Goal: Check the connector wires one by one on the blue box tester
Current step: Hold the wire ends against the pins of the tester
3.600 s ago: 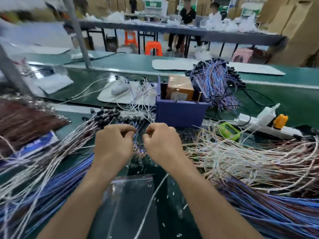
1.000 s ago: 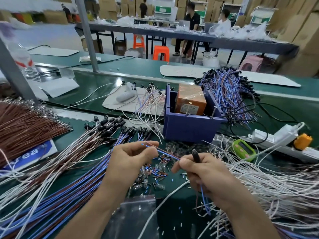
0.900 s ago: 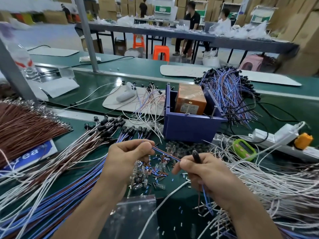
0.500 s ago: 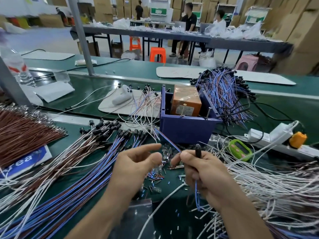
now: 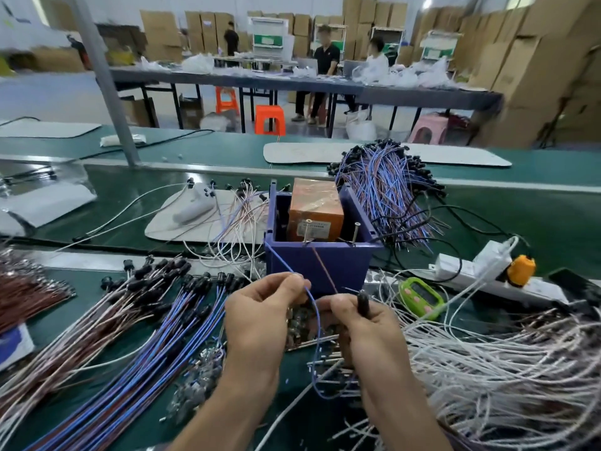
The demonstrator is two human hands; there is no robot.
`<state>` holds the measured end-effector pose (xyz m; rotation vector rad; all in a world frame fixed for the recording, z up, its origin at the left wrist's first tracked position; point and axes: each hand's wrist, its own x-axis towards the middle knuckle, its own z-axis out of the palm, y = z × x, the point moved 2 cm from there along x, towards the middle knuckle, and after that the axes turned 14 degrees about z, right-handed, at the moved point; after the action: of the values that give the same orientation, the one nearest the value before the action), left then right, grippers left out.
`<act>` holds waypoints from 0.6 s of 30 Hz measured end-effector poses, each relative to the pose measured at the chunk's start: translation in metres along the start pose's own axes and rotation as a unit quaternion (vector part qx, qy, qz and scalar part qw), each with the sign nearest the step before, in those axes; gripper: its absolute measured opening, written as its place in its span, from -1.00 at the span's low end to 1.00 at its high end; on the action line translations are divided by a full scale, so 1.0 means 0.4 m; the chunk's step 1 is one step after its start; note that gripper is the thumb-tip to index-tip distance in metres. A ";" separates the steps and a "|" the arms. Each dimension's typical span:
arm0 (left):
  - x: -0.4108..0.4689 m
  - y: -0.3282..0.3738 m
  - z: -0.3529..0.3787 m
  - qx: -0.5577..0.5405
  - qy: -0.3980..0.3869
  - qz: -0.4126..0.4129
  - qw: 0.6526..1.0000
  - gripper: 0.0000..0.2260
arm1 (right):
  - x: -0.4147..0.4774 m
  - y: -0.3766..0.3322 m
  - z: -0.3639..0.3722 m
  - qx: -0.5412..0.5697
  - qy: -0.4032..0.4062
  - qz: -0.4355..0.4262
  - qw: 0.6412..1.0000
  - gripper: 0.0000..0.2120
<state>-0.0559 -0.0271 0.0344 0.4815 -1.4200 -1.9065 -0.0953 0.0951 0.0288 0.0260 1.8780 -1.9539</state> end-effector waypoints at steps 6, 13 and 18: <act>0.003 -0.026 0.028 0.057 -0.016 0.015 0.998 -0.69 | 0.003 0.004 -0.026 0.134 0.110 -0.034 0.984 -0.60; 0.018 -0.031 0.028 0.078 -0.022 0.081 0.993 -0.75 | 0.009 0.021 -0.027 0.159 0.141 -0.022 0.977 -0.58; 0.023 -0.043 0.018 0.078 -0.032 0.097 0.992 -0.77 | 0.016 0.027 -0.025 0.156 0.141 -0.017 0.977 -0.58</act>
<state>-0.0722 -0.0262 0.0216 0.3433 -1.6051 -1.6775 -0.1006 0.1030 0.0157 0.3850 1.7199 -2.3543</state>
